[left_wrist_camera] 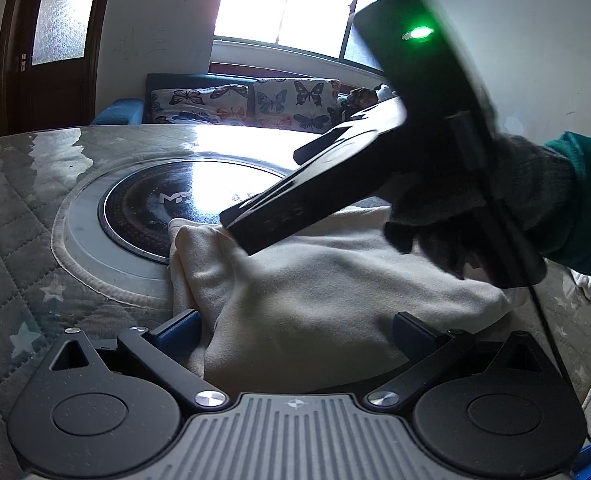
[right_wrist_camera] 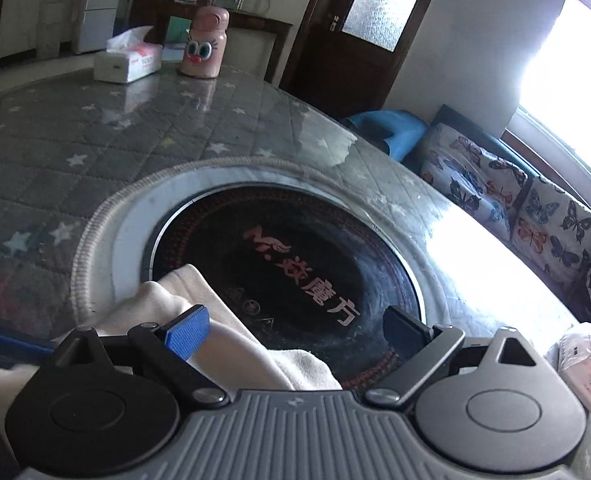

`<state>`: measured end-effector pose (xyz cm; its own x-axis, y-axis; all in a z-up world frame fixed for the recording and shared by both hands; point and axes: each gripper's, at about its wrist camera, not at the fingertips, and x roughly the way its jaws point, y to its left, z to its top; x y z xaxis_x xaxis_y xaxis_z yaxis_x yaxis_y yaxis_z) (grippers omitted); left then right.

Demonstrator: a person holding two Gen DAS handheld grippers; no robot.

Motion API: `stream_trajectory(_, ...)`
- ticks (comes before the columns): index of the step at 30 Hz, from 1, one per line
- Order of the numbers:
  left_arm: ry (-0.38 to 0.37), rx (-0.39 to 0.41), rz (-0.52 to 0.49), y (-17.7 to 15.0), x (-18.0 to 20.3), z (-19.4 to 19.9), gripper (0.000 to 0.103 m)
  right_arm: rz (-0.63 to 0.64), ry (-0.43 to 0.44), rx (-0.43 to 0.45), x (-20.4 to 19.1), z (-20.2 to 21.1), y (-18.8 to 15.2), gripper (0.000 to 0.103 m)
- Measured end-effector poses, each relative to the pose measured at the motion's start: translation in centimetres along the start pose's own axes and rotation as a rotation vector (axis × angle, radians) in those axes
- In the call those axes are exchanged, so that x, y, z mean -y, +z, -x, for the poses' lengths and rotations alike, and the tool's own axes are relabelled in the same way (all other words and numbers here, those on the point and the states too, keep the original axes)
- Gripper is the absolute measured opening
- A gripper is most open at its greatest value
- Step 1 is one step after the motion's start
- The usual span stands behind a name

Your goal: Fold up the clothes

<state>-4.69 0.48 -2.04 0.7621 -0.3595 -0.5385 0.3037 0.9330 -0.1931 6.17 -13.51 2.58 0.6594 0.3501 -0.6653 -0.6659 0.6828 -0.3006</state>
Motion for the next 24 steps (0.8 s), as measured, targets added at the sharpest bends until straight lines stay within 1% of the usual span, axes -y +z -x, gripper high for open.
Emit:
stream_trajectory(5, -0.006, -0.006, -0.012, 0.1, 0.1, 0.5, 0.103, 0.014, 0.006, 0.009, 0.2, 2.8, -1.1, 0.095)
stream_trajectory(7, -0.022, -0.005, -0.020, 0.2, 0.0, 1.2, 0.103, 0.027, -0.004, 0.012, 0.2, 3.7, -1.7, 0.095)
stream_trajectory(9, -0.023, 0.004, -0.030, 0.2, -0.3, 2.2, 0.103, 0.040, -0.044, 0.020, 0.1, 4.2, -2.5, 0.095)
stream_trajectory(11, -0.009, 0.008, -0.035, 0.2, -0.7, 3.2, 0.103, 0.023, -0.074, 0.027, 0.3, 4.6, -3.2, 0.095)
stream_trajectory(13, 0.014, 0.008, -0.028, 0.1, -1.3, 4.0, 0.103, -0.003, -0.104, 0.026, 0.6, 4.7, -3.8, 0.095)
stream_trajectory(16, 0.049, 0.014, -0.005, 0.0, -2.2, 4.7, 0.103, -0.005, -0.189, 0.024, 0.5, 4.5, -4.7, 0.095)
stream_trajectory(17, 0.060, 0.015, 0.007, 0.0, -2.5, 4.8, 0.103, 0.000, -0.198, 0.025, 0.3, 4.5, -5.0, 0.095)
stream_trajectory(20, 0.081, 0.021, 0.049, 0.2, -3.4, 5.0, 0.103, 0.045, -0.216, 0.037, -1.0, 4.6, -5.6, 0.095)
stream_trajectory(24, 0.101, 0.037, 0.090, 0.6, -4.5, 5.4, 0.103, 0.134, -0.283, 0.084, -3.5, 4.6, -6.0, 0.095)
